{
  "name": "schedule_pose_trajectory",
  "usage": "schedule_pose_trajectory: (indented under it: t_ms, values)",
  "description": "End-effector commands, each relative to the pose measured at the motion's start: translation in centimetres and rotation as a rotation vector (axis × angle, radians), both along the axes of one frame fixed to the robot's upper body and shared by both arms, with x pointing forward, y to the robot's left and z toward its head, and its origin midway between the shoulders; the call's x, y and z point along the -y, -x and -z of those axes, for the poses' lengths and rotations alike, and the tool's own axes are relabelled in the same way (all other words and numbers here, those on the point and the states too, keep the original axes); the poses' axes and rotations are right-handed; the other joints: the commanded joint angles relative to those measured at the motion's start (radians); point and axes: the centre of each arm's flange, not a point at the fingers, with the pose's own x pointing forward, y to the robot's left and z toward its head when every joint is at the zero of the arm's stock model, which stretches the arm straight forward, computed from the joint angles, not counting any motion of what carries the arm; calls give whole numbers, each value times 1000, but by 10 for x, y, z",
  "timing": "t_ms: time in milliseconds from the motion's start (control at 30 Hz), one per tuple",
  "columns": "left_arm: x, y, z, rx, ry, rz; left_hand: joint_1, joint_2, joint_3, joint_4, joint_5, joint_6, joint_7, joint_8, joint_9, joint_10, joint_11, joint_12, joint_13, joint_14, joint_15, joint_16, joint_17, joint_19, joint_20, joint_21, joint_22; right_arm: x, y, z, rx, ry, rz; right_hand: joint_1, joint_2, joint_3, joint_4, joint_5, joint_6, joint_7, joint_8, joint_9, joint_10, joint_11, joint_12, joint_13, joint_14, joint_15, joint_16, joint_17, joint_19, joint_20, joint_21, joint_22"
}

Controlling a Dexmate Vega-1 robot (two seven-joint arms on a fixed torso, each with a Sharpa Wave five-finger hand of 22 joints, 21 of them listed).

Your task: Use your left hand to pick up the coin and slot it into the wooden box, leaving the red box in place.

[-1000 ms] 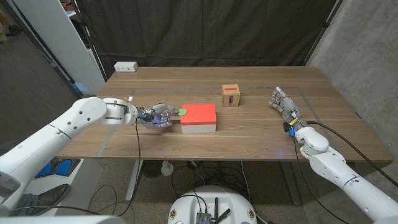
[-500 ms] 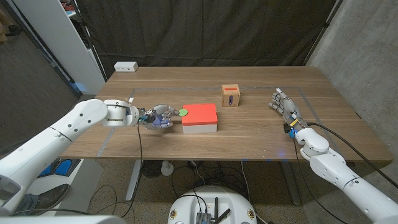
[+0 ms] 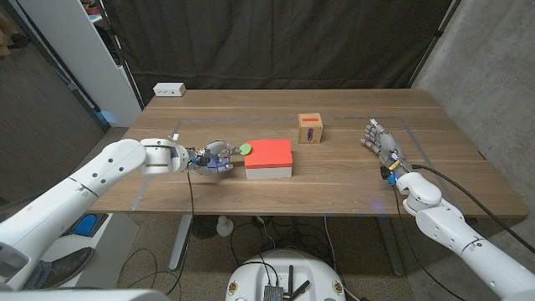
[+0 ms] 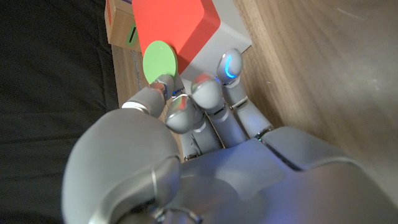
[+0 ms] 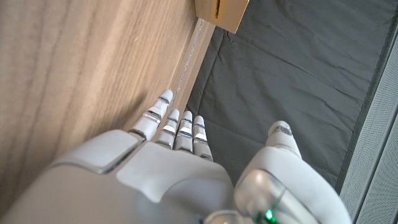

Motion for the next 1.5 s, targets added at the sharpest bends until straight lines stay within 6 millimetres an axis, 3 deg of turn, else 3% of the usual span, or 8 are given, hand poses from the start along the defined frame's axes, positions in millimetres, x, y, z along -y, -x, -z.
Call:
schedule_pose_trajectory:
  t_ms: [33, 533, 767, 1500]
  values:
    - [-3, -1, 4, 44, 37, -9, 16, 3, 7, 1, 2, 61, 35, 5, 27, -2, 12, 3, -8, 8, 2, 9, 3, -4, -78, 12, 3, -4, 0, -2, -5, 7, 6, 3, 0, 0, 2, -3, 9, 2, -1, 2, 8, 1, -3, 6, 3, 8, 2, -1, 1, 5, -1, 2]
    - [-4, 10, -24, 191, 19, -9, 21, 1, 10, 2, 2, 67, 37, -6, 37, -6, 14, 10, -2, 7, 2, 12, -1, -14, -78, 31, -14, -8, 3, -6, 11, 11, 17, 3, 1, 0, 2, -3, 10, 3, -1, 2, 7, 1, -4, 6, 2, 8, 1, -1, 1, 5, -1, 2]
    - [-3, 13, -39, 265, -46, -88, 22, -1, 11, 1, 2, 75, 39, -10, 36, -1, 15, 10, -8, 10, 3, 12, -7, -19, -78, 34, -23, -9, 7, -6, 24, 13, 20, 3, 1, 0, 2, -3, 9, 3, -2, 2, 7, 2, -4, 6, 2, 8, 1, -1, 1, 5, -1, 2]
    - [25, 10, -87, 498, -239, -216, 28, 0, 19, 1, 4, 91, 45, -18, 43, -2, 18, 18, 0, 8, 3, 20, -2, -19, -78, 59, -33, -7, 19, -4, 50, 1, 28, 3, 1, 0, 1, -3, 10, 2, -2, 2, 9, 2, -4, 6, 3, 7, 2, -2, 2, 4, -1, 2]
